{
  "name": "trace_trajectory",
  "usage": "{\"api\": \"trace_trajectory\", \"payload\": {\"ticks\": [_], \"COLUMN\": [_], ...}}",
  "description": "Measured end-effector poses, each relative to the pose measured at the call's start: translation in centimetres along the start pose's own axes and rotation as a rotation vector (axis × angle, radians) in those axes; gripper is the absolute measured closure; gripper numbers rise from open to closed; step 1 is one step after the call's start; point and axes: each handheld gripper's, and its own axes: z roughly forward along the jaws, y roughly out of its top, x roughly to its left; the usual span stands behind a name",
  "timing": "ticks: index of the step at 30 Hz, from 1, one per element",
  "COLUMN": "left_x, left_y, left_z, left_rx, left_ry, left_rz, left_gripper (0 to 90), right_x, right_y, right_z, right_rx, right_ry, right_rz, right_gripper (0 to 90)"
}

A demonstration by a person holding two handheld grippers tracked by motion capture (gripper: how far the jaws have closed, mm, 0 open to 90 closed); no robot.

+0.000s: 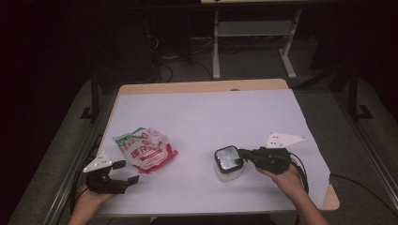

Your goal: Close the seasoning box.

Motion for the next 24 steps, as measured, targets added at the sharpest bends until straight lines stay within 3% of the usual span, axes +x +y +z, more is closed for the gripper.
{"api": "trace_trajectory", "payload": {"ticks": [9,24], "left_x": [-0.1,-0.4], "left_y": [-0.1,-0.1], "left_z": [-0.4,-0.5], "left_rx": [-0.01,-0.019], "left_ry": [0.005,-0.005], "left_rz": [-0.016,0.004], "left_gripper": [14.0,14.1], "right_x": [-0.7,-3.1], "right_y": [-0.1,-1.4], "right_z": [-0.6,-3.1], "right_rx": [-0.022,-0.056], "right_ry": [-0.039,-0.18], "right_rz": [0.022,0.089], "right_gripper": [89.0,47.8]}}
